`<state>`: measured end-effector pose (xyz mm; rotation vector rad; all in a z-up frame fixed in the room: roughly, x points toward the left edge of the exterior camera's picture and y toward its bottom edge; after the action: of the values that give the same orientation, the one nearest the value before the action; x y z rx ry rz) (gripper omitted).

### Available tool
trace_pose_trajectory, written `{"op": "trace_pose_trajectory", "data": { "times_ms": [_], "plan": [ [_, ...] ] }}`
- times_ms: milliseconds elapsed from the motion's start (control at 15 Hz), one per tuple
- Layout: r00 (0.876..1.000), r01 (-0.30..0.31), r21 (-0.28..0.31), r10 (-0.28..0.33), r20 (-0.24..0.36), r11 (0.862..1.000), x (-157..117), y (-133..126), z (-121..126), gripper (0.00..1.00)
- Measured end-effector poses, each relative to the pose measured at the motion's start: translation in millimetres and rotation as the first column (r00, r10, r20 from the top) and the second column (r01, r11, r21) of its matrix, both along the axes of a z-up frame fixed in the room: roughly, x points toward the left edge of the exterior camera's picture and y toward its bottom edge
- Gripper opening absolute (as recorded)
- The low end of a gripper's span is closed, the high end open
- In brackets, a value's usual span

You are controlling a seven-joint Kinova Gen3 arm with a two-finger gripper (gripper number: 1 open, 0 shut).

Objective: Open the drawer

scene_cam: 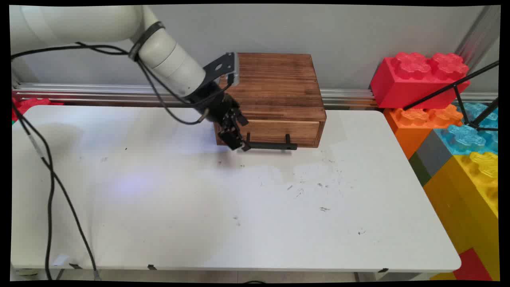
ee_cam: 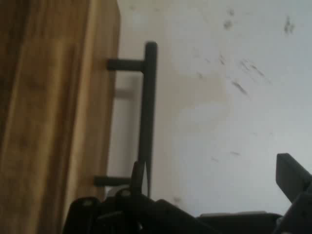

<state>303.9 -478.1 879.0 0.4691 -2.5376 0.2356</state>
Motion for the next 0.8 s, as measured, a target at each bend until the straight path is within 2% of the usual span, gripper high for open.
{"op": "trace_pose_trajectory", "data": {
  "times_ms": [333, 800],
  "plan": [
    [1.0, 0.025, -0.013, -0.025, 0.011, 1.0, -12.7, -23.3, 2.1, 1.0],
    [0.996, 0.072, -0.017, -0.071, 0.05, 0.997, -32.5, -49.0, -7.7, 1.0]
  ]
}}
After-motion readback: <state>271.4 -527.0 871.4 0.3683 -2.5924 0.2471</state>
